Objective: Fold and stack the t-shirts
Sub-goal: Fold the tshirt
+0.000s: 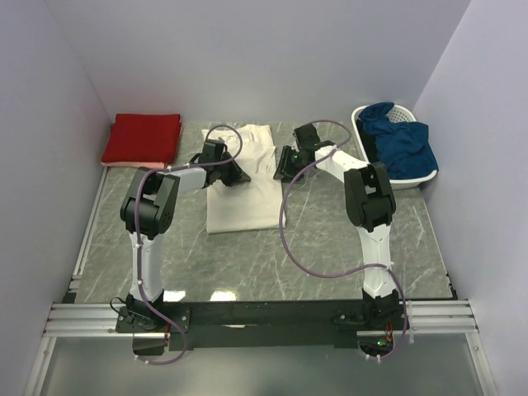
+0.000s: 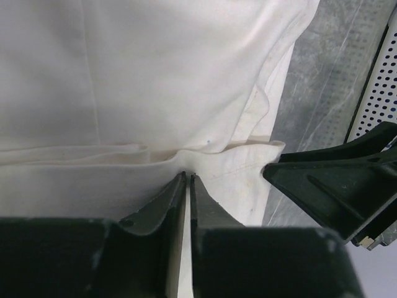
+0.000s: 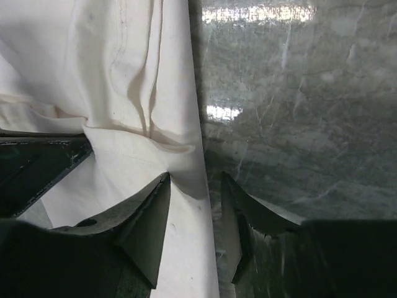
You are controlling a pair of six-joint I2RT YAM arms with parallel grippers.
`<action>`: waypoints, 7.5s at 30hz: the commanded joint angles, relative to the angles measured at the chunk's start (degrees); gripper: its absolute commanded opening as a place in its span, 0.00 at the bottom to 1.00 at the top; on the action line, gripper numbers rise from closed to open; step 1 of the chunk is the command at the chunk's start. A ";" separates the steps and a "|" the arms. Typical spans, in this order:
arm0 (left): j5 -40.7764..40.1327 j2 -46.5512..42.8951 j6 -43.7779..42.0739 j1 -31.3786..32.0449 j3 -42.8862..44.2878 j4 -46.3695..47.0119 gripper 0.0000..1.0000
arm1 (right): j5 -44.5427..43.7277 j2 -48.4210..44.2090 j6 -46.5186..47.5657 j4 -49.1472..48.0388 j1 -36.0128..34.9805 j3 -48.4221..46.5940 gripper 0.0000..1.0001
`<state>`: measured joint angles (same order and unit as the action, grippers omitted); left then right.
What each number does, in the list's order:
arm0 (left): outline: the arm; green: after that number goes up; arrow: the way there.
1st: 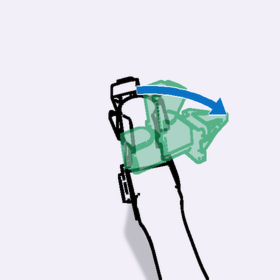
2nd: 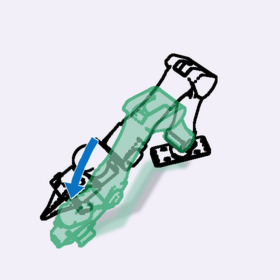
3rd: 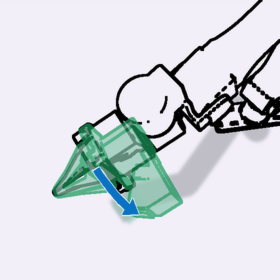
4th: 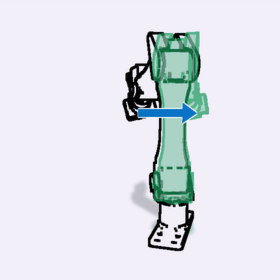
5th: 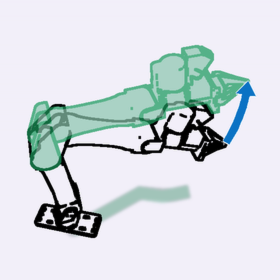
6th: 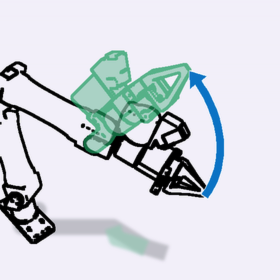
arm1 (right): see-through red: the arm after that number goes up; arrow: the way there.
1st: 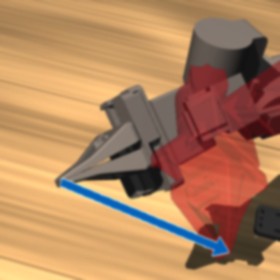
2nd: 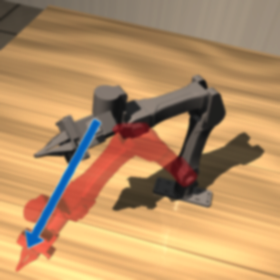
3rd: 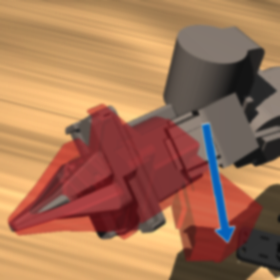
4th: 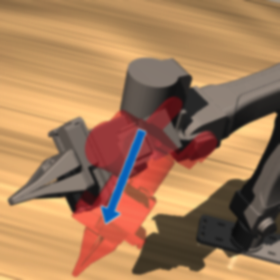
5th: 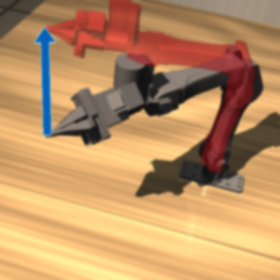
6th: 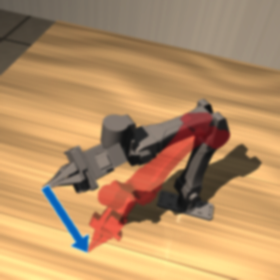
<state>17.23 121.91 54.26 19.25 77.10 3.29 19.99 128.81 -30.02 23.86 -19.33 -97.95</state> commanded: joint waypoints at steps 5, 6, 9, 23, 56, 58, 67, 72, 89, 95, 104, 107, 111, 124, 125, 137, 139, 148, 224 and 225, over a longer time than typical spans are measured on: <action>0.17 -9.82 -2.93 -1.67 0.33 -2.94 0.24 | -0.65 -5.40 -0.83 0.75 1.84 1.35 0.45; 0.34 -11.06 -3.02 -2.01 -0.19 -2.59 0.26 | -0.65 -6.29 -0.92 0.49 1.93 2.84 0.46; -0.27 -16.86 -3.28 -2.54 -3.61 -2.58 0.34 | -0.83 -10.76 -1.09 -0.12 2.02 7.31 0.46; -8.53 -52.53 3.66 -2.98 -44.04 1.72 0.40 | 6.02 -39.51 -9.52 -23.58 0.26 47.93 0.46; -14.42 -60.39 4.01 -3.78 -59.35 1.37 0.48 | -2.32 -41.19 -10.58 -25.44 -6.33 58.40 0.45; -14.51 -59.25 3.84 -3.78 -59.35 2.24 0.50 | -2.50 -41.27 -10.85 -26.40 -6.33 59.01 0.50; -13.20 -51.35 3.22 -3.78 -58.82 8.22 0.49 | -1.71 -36.36 -12.95 -30.97 -6.42 59.28 0.50; -11.96 -47.38 4.10 -3.78 -59.26 11.30 0.43 | -1.09 -33.72 -14.71 -33.78 -6.33 59.46 0.46; -10.38 -52.11 3.40 -0.79 -57.32 4.36 0.01 | -0.57 -39.85 -14.72 -32.91 -5.89 61.38 0.00; -11.25 -62.30 4.80 3.25 -59.52 -3.10 0.01 | 1.72 -51.26 -14.80 -32.38 -6.07 69.90 0.00; -14.42 -83.91 12.71 14.58 -61.28 -18.48 0.01 | -0.56 -73.67 -18.93 -26.50 -13.09 83.53 0.00; -15.82 -87.19 15.43 18.89 -61.37 -22.62 0.01 | -2.84 -81.33 -20.86 -21.66 -15.64 85.56 0.00; -17.06 -90.09 17.10 23.37 -60.23 -27.80 0.01 | -4.96 -87.15 -21.22 -15.08 -16.79 84.86 0.00; -25.58 -78.68 8.85 23.21 -48.47 -25.97 0.00 | -7.60 -75.66 -13.93 -9.09 -15.04 68.61 0.00; -25.06 -75.88 7.45 22.86 -47.58 -25.01 0.00 | -7.25 -74.77 -12.88 -8.66 -14.34 67.55 0.00; -12.85 -61.99 -3.54 4.67 -32.46 -18.76 0.00 | -3.03 -56.85 -7.69 -6.54 -5.47 45.15 0.00; -9.78 -58.99 -3.99 1.51 -29.65 -16.84 0.00 | -1.36 -51.42 -7.42 -6.54 -4.40 39.79 0.00; -4.06 -37.22 -6.09 -7.02 -13.66 -13.49 0.00 | 4.88 -27.76 -6.02 -4.70 0.43 14.92 0.00; -6.77 -16.51 -11.37 -13.53 0.43 -17.62 0.70 | 11.92 -20.09 -6.80 -19.28 2.63 28.16 0.41; -6.60 -16.96 -11.37 -13.45 -0.80 -17.35 0.76 | 11.92 -20.70 -6.98 -19.72 2.63 29.04 0.42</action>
<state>13.54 106.83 42.61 5.69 80.16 -12.82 32.51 112.33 -37.58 4.78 -17.04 -70.46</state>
